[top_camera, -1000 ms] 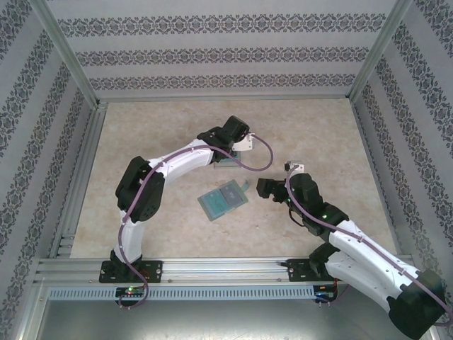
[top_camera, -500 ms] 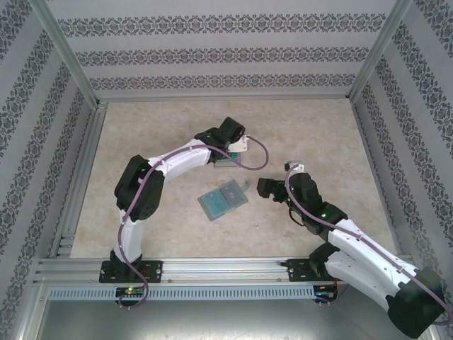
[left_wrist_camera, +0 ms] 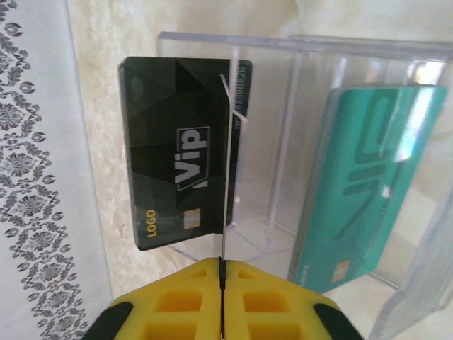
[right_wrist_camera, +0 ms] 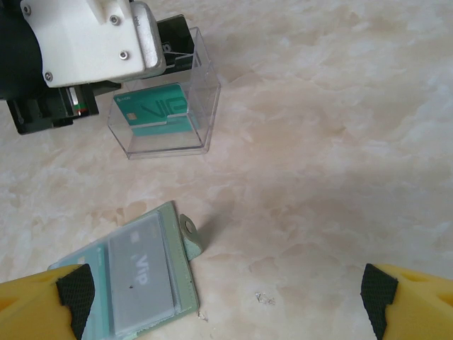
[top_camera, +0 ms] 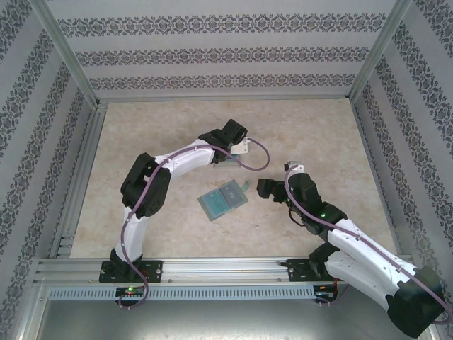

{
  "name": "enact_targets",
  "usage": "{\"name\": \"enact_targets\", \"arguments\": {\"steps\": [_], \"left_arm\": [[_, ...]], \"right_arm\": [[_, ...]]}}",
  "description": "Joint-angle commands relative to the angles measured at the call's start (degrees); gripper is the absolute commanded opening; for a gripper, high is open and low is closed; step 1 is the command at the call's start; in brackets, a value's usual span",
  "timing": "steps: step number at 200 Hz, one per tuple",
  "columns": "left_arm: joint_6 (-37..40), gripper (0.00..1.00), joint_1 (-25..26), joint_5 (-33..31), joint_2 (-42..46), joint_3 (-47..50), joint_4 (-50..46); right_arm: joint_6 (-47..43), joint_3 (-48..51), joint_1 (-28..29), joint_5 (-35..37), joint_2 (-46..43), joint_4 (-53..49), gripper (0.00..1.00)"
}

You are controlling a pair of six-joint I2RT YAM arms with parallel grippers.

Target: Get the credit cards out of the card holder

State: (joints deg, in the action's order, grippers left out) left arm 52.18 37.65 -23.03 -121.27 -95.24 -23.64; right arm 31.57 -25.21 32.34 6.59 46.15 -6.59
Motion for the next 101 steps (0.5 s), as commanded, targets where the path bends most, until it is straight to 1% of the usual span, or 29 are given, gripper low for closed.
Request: {"name": "enact_targets", "arguments": {"steps": [1, 27, 37, 60, 101], "left_arm": [[-0.79, 0.17, -0.78, -1.9, -1.77, -2.84, -0.82], [-1.84, 0.18, -1.21, -3.08, -3.37, -4.88, -0.55], [-2.09, 0.2, -1.43, -3.24, -3.79, -5.51, -0.53], [-2.48, 0.2, -1.69, -3.49, -4.48, -6.51, -0.49], [-2.94, 0.25, -2.27, -4.84, -5.28, -7.74, 0.76]], "right_arm": [[0.77, 0.62, -0.7, -0.35, -0.1, 1.3, 0.98], [0.68, 0.68, -0.79, -0.43, -0.11, 1.27, 0.98], [0.68, 0.77, -0.81, -0.44, -0.02, 1.29, 0.98], [0.68, 0.74, -0.89, -0.44, 0.08, 1.38, 0.98], [0.71, 0.72, -0.98, -0.85, 0.56, 1.74, 0.98]]}}
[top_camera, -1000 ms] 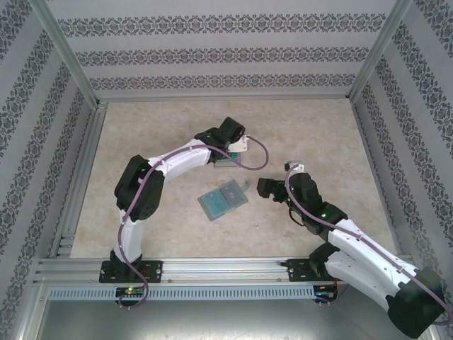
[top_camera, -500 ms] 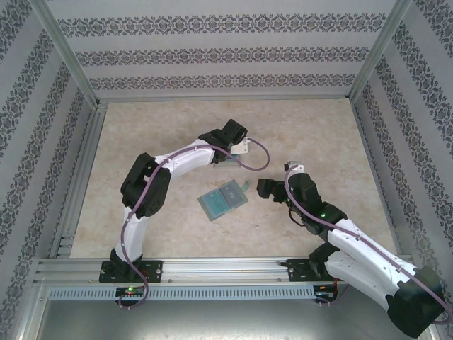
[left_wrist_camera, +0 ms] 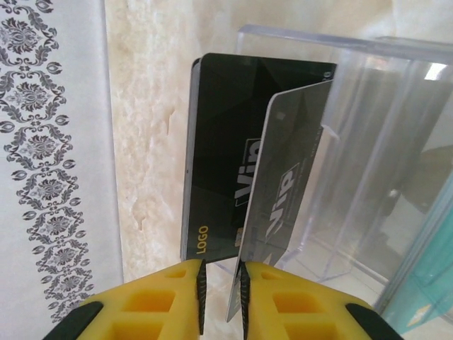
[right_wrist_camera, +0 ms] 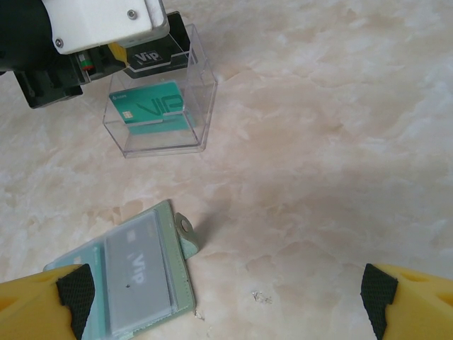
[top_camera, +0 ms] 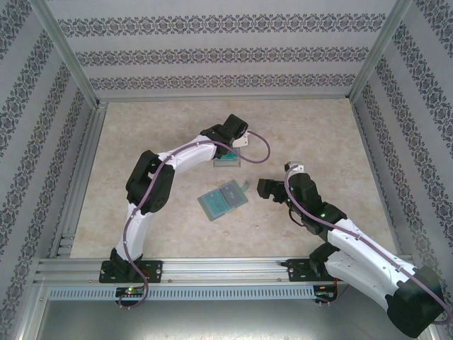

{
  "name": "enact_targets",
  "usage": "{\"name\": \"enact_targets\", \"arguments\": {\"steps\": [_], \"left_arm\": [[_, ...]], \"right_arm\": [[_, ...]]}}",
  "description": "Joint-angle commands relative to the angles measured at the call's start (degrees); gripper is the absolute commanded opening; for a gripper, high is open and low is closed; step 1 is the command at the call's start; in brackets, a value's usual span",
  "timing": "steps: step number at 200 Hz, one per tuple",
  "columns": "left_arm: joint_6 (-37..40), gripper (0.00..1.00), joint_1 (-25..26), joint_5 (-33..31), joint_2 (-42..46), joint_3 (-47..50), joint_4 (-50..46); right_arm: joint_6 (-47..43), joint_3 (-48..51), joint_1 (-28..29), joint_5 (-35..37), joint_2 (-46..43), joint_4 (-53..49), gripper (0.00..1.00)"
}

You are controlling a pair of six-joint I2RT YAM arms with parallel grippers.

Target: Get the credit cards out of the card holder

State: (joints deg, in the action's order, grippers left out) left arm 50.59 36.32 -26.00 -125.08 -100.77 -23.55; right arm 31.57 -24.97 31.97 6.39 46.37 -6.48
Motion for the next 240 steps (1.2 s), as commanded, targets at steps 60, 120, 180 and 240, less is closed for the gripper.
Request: {"name": "enact_targets", "arguments": {"steps": [60, 120, 180, 240], "left_arm": [[-3.41, 0.3, -2.08, -3.61, -3.92, -5.45, 1.61], [-6.94, 0.32, -2.3, -1.3, -1.76, -6.5, -0.52], [-24.51, 0.44, -2.27, 2.12, 11.66, -0.8, -5.26], [-57.0, 0.61, -2.3, 13.96, 35.54, 22.84, -4.6]], "right_arm": [[0.52, 0.37, -0.69, -1.21, 1.16, 1.97, 0.98], [0.38, 0.2, -0.72, -1.51, 1.86, 2.08, 0.98], [-1.65, -0.07, -0.25, -6.41, 2.78, 3.76, 0.91], [-6.01, -6.0, 6.06, -8.05, 13.51, 3.29, 0.63]]}}
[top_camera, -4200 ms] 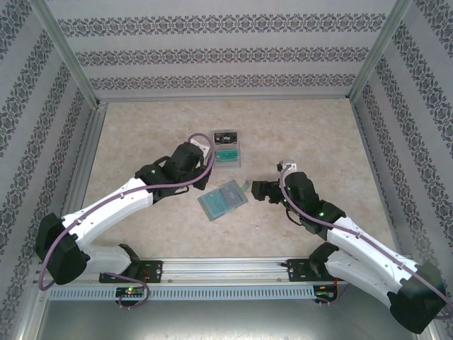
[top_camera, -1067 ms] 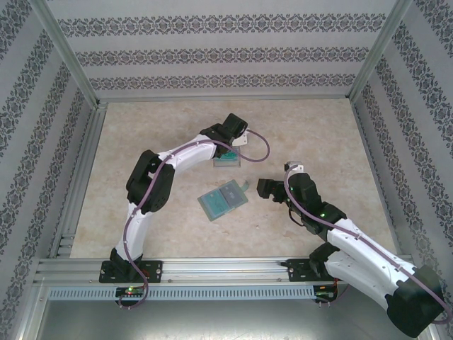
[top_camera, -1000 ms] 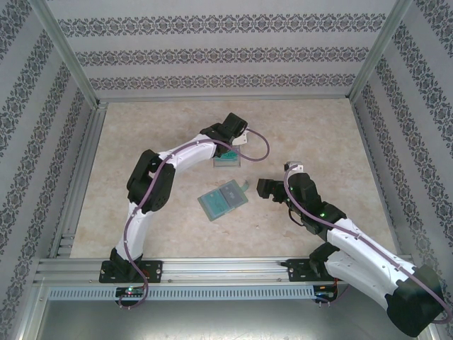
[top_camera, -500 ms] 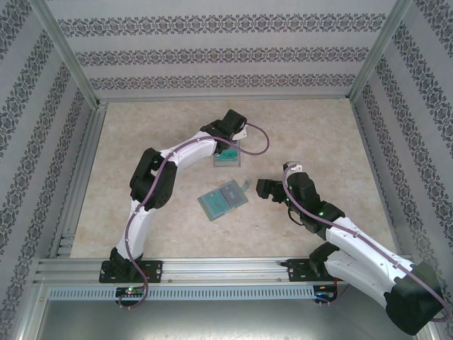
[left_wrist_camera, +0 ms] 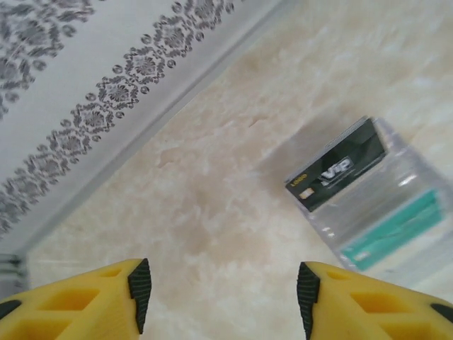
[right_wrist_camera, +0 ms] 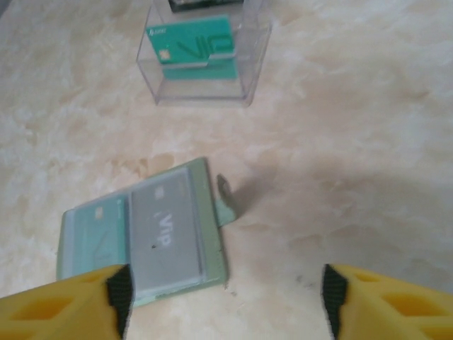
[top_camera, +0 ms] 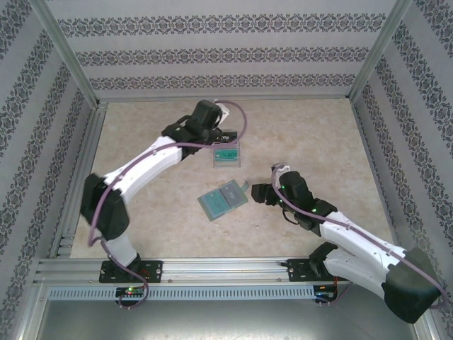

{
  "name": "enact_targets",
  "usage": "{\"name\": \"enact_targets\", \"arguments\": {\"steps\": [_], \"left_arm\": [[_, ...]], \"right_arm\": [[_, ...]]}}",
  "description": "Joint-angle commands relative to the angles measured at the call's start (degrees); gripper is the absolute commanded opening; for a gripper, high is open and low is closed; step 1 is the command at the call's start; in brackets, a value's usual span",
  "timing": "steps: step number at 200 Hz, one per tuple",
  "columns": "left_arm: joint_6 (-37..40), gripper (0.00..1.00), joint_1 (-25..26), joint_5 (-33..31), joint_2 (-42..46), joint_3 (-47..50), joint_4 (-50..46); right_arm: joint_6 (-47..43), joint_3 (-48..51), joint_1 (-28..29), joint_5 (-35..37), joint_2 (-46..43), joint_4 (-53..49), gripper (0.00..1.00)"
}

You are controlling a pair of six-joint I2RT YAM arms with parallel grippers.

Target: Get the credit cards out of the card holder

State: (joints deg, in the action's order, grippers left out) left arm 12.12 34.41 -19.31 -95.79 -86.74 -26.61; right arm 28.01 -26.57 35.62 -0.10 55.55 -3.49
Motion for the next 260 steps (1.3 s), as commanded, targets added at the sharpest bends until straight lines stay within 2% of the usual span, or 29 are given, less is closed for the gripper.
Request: {"name": "enact_targets", "arguments": {"steps": [1, 30, 53, 76, 104, 120, 140, 216, 260], "left_arm": [[-19.06, 0.61, -0.4, 7.36, 6.59, 9.32, -1.39], [-34.11, 0.65, -0.4, 12.12, 16.84, 23.49, 3.02], [-44.32, 0.65, -0.4, 15.37, 22.89, 32.41, 4.38], [-53.64, 0.6, -0.4, 18.9, 27.87, 41.71, 7.07], [-62.57, 0.36, -0.36, 24.35, 31.37, 51.24, 11.85], [-66.71, 0.18, -0.21, 26.7, 32.52, 55.65, 15.6], [-69.33, 0.0, 0.42, 28.68, 31.85, 59.31, 21.1], [-70.03, 0.0, 3.26, 29.77, 20.94, 59.64, 28.37], [-70.13, 0.0, 4.14, 29.6, 15.57, 58.6, 30.01]], "right_arm": [[-2.48, -4.52, 2.56, -1.56, 4.58, 0.22, 0.63], [-3.06, -10.37, 4.27, -2.86, 13.73, -2.14, 0.47], [-2.62, -13.55, 4.24, -6.3, 21.36, -2.48, 0.46], [-1.88, -15.97, 4.62, -8.75, 27.49, -2.31, 0.44], [-1.23, -17.42, 5.1, -8.78, 31.4, -2.22, 0.42], [-1.11, -17.96, 5.47, -8.95, 32.7, -2.33, 0.42], [-0.85, -18.6, 5.79, -8.63, 34.28, -2.67, 0.43], [-1.24, -19.14, 5.97, -5.85, 37.85, -3.21, 0.47], [-0.9, -19.14, 6.96, -7.47, 37.89, -3.32, 0.47]]}}
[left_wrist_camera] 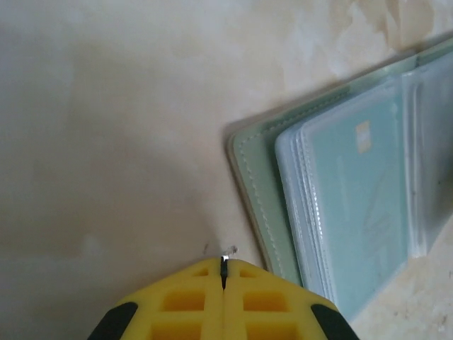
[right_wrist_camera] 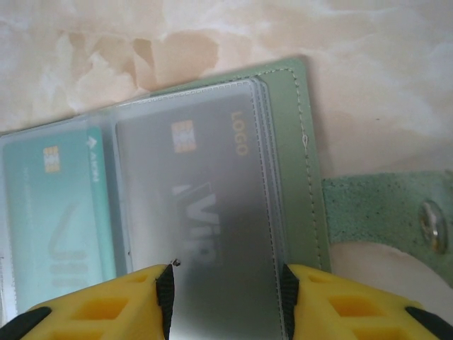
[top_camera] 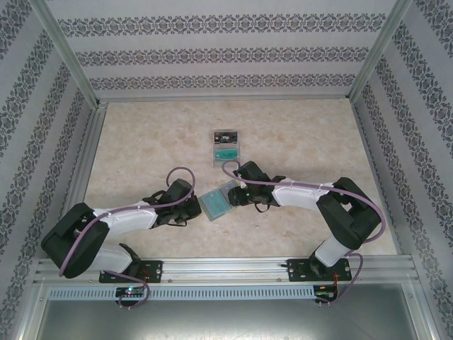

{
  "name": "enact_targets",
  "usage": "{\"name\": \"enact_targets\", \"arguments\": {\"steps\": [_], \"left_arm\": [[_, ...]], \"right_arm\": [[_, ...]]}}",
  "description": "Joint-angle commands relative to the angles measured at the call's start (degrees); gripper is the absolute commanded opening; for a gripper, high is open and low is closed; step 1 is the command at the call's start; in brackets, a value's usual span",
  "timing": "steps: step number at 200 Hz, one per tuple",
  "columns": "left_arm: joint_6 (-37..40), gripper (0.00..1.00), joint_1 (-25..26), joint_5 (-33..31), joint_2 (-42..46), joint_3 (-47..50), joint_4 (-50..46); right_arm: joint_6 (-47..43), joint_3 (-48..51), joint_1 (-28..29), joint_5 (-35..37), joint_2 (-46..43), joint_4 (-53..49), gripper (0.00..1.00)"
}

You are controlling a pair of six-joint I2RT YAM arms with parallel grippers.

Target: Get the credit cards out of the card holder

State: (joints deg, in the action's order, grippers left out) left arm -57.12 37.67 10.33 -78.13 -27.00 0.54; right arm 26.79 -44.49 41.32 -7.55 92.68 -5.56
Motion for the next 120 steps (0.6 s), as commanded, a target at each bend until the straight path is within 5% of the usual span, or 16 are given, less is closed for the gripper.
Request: {"name": "enact_targets", "arguments": {"steps": [1, 120], "left_arm": [[-0.88, 0.0, 0.9, -0.04, -2.19, -1.13, 2.88], [-0.35, 0.0, 1.35, 0.05, -4.66, -1.62, 3.25]], "right_arm": [[0.3, -1.21, 1.37, -0.1, 0.75, -1.22, 0.47], [5.93, -2.71, 5.33, -7.01, 1.21, 2.53, 0.5]]}}
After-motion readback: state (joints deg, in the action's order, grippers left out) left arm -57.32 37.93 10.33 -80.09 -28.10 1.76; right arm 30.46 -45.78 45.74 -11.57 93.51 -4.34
